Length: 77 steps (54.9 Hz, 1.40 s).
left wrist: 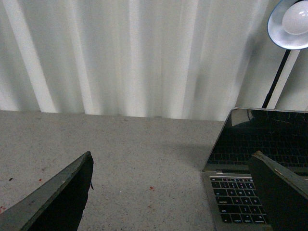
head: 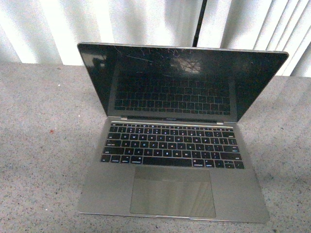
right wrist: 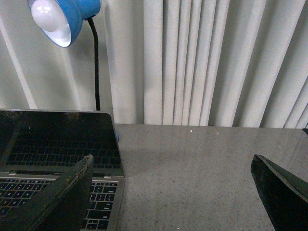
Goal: Close laptop
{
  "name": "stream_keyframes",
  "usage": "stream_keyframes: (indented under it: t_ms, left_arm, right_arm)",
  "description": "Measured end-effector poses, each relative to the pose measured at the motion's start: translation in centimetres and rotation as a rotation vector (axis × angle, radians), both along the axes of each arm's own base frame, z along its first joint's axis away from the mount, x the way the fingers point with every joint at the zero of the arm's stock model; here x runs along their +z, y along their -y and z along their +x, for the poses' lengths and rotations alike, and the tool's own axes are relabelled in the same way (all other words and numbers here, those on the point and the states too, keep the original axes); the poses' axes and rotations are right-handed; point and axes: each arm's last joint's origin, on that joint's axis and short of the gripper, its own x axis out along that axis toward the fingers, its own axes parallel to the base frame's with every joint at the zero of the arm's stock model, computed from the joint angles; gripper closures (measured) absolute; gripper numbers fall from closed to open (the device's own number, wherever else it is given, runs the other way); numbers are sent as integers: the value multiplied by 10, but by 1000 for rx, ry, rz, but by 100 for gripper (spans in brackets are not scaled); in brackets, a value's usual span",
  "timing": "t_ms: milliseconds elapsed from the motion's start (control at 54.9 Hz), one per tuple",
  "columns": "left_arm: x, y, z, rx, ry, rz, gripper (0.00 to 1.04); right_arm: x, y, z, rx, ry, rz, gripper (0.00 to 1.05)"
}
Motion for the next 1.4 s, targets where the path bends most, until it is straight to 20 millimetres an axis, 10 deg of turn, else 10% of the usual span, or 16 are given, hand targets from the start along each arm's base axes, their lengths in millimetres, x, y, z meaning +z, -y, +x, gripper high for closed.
stream_keyframes:
  t_ms: [1093, 1184, 1403]
  left_arm:
    - [-1, 0, 1, 30, -22, -41, 7]
    - [-1, 4, 11, 103, -72, -236, 7]
    - [30, 30, 52, -196, -18, -248, 7]
  right_arm:
    - [-1, 0, 0, 13, -62, 28, 7]
    - [5, 5, 6, 80, -311, 176, 7]
    - [49, 10, 47, 204, -220, -18, 7]
